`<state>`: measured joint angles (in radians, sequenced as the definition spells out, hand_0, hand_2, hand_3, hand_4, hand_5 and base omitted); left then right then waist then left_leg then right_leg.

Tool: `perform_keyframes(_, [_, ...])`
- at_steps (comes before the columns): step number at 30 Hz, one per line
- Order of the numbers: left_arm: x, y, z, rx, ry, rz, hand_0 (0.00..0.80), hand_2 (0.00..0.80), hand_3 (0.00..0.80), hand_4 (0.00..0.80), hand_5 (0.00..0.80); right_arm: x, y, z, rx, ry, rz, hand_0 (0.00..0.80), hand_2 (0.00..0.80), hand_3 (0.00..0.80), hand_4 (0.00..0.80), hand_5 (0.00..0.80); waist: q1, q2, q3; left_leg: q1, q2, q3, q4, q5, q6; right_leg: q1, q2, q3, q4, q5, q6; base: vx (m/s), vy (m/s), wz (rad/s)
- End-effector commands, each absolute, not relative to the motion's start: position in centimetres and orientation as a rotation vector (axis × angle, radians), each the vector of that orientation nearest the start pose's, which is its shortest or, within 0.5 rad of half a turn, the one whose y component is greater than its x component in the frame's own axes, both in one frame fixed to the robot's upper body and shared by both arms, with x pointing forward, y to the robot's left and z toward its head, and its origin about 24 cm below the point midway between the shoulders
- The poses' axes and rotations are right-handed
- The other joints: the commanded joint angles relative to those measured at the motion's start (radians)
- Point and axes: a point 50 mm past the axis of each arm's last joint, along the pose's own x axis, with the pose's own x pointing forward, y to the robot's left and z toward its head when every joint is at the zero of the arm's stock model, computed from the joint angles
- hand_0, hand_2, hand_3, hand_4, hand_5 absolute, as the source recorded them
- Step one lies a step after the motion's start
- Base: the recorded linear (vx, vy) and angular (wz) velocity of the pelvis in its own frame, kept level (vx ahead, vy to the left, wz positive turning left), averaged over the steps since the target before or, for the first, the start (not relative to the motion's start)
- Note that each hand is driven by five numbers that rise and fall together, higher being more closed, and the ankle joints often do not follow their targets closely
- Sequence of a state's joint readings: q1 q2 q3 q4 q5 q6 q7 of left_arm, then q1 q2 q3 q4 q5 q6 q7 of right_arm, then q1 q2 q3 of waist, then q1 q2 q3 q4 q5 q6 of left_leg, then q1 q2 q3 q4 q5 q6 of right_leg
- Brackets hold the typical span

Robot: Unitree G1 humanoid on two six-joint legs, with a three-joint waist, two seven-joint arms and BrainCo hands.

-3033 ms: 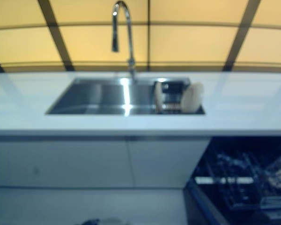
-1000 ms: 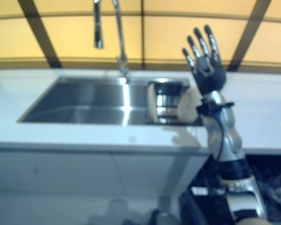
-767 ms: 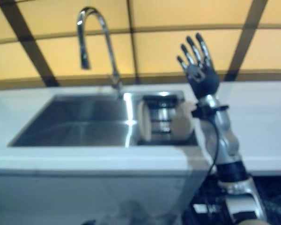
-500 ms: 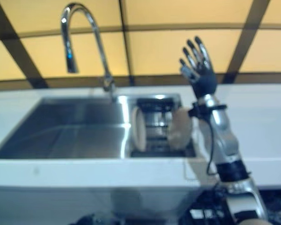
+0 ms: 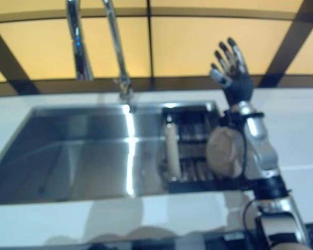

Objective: Take plates into dishwasher

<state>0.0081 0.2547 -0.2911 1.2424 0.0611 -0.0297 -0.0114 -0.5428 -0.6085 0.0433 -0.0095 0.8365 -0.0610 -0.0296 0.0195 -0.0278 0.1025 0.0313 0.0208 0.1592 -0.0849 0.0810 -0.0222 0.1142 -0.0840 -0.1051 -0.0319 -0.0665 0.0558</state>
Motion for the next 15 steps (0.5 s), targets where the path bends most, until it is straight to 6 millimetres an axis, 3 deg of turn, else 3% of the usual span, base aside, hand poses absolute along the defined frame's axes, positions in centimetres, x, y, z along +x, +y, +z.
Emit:
perform_keyframes(1, [11.3, 25.2, -15.1, 0.534, 1.162, -0.081, 0.0, 0.0, 0.0, 0.0, 0.0, 31.1, -22.5, 24.7, 0.2, -0.615, 0.174, 0.0, 0.0, 0.0, 0.0, 0.0, 0.03, -0.07, -0.068, -0.056, 0.015, 0.025, 0.04, -0.022, 0.001, -0.008, -0.133, -0.084, 0.061, 0.112, 0.093, -0.021, 0.064, -0.47])
perform_keyframes(5, [11.7, 26.2, -14.7, 0.557, 1.165, -0.066, 0.0, 0.0, 0.0, 0.0, 0.0, 31.5, -22.9, 25.3, 0.162, -0.608, 0.142, 0.0, 0.0, 0.0, 0.0, 0.0, 0.032, -0.068, -0.072, -0.039, 0.013, 0.038, 0.014, -0.026, 0.009, -0.029, -0.128, -0.097, 0.066, 0.123, 0.096, -0.011, 0.02, -0.33])
perform_keyframes(15, [12.2, 25.7, -14.6, 0.542, 1.159, -0.1, 0.0, 0.0, 0.0, 0.0, 0.0, 32.0, -26.7, 25.3, -0.03, -0.416, 0.009, 0.0, 0.0, 0.0, 0.0, 0.0, 0.025, -0.097, -0.07, -0.036, 0.017, 0.029, -0.001, -0.035, 0.011, -0.041, -0.107, -0.088, 0.044, 0.133, 0.104, 0.002, -0.031, 0.01])
